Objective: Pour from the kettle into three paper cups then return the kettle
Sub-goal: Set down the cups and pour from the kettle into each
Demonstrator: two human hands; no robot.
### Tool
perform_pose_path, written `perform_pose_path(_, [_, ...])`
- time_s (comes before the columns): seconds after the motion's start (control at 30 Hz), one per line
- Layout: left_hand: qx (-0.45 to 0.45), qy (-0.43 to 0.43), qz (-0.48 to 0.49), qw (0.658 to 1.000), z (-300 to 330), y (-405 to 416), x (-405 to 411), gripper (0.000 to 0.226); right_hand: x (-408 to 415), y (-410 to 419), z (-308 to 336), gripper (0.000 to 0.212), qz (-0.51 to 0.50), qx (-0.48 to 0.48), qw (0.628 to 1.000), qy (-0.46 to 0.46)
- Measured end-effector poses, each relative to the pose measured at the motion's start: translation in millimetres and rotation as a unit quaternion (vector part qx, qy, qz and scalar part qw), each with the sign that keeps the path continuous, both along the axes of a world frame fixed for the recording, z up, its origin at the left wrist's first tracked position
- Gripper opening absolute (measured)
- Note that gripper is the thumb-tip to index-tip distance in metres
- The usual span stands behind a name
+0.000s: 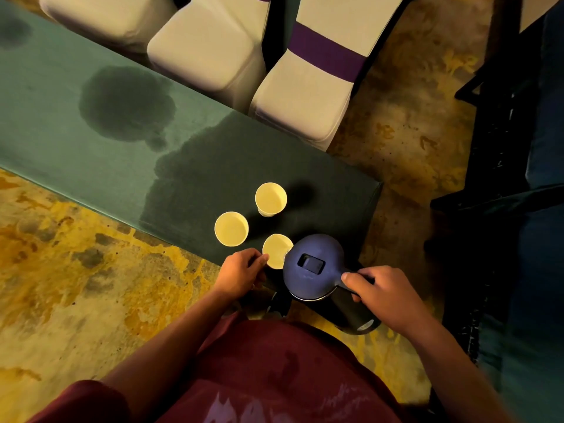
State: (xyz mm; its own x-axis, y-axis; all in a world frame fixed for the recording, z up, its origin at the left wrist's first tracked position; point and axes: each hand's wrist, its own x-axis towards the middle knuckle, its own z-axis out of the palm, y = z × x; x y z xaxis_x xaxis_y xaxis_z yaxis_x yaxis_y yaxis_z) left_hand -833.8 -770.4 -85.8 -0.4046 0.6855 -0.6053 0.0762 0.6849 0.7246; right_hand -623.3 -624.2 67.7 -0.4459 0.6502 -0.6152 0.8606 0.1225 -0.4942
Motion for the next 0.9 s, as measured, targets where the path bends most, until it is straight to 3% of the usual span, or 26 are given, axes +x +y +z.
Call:
perform_pose_path(0.57, [0.005,0.0,0.01,1.0,-1,-1,1,0.029,10,0,-8,0.04,-0.021,-0.005,0.999,0.03])
perform_pose_path(0.9, [0.013,0.014,0.031,0.999,11,-4,6,0.029,31,-2,-18,0.037,-0.096,-0.039,0.987,0.122])
